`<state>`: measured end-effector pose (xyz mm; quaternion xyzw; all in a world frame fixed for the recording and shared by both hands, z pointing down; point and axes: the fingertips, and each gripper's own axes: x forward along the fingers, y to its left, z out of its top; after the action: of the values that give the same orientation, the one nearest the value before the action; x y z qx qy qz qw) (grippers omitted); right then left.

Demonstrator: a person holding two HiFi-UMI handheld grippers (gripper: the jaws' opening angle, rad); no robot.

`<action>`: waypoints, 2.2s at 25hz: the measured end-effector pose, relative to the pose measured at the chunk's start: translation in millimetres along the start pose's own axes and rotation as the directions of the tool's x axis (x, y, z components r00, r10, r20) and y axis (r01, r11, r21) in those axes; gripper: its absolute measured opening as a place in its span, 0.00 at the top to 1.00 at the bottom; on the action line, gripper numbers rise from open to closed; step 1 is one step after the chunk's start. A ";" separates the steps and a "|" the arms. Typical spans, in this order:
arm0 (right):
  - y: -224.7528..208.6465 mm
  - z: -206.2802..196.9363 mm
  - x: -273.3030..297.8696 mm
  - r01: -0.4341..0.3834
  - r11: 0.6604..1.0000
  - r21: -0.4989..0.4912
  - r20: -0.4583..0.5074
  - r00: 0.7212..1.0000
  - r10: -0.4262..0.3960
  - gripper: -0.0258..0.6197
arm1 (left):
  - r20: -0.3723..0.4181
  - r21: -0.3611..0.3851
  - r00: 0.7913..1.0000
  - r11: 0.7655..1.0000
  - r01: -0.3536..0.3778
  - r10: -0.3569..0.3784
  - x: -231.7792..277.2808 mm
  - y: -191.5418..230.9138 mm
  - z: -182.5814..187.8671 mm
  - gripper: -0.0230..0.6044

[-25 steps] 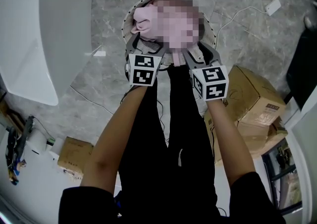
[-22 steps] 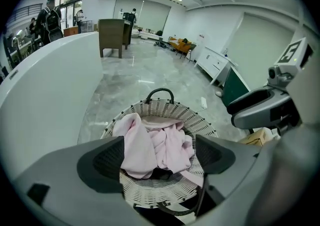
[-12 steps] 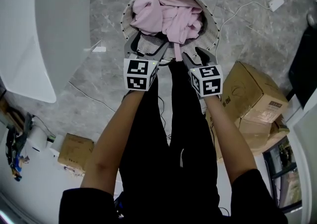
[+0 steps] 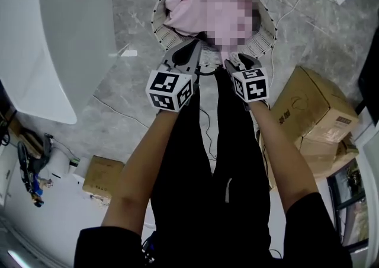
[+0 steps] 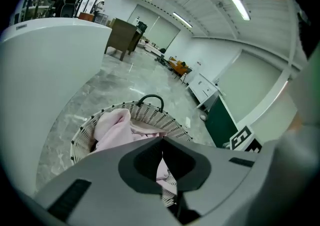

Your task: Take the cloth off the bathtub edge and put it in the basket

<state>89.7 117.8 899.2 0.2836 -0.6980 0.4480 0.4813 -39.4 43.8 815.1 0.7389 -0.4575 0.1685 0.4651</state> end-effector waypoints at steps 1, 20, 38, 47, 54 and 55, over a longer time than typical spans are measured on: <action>1.2 -5.2 5.2 -0.005 1.000 -0.007 -0.020 1.000 0.004 0.63 | -0.007 -0.010 1.000 1.000 0.021 -0.021 2.0 -1.2 -1.6 0.94; -0.8 -44.9 62.2 -0.051 0.986 0.156 -0.139 0.988 0.073 0.67 | -0.039 -0.091 0.987 0.984 0.152 -0.156 24.4 -1.8 -8.9 0.94; -11.0 -5.3 40.0 -0.044 0.989 0.142 -0.117 0.991 0.061 0.90 | -0.081 -0.069 0.988 0.990 0.127 -0.132 23.5 10.7 -1.0 0.94; -18.9 106.0 8.6 -0.093 0.942 0.323 0.090 0.994 0.067 0.89 | -0.105 -0.040 0.985 0.991 0.130 -0.134 24.9 5.4 9.0 0.94; -29.2 153.8 -14.6 -0.165 0.887 0.432 0.200 0.976 0.084 0.89 | -0.092 -0.037 0.990 0.994 0.105 -0.108 20.2 16.4 23.3 0.94; -31.4 159.9 -16.7 -0.170 0.887 0.429 0.207 0.974 0.087 0.89 | -0.088 -0.039 0.990 0.994 0.103 -0.106 19.8 16.8 25.5 0.94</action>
<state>55.2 -40.2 873.2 0.3786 -0.6357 0.5984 0.3073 -47.5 9.5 824.4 0.7455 -0.3994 0.1692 0.5061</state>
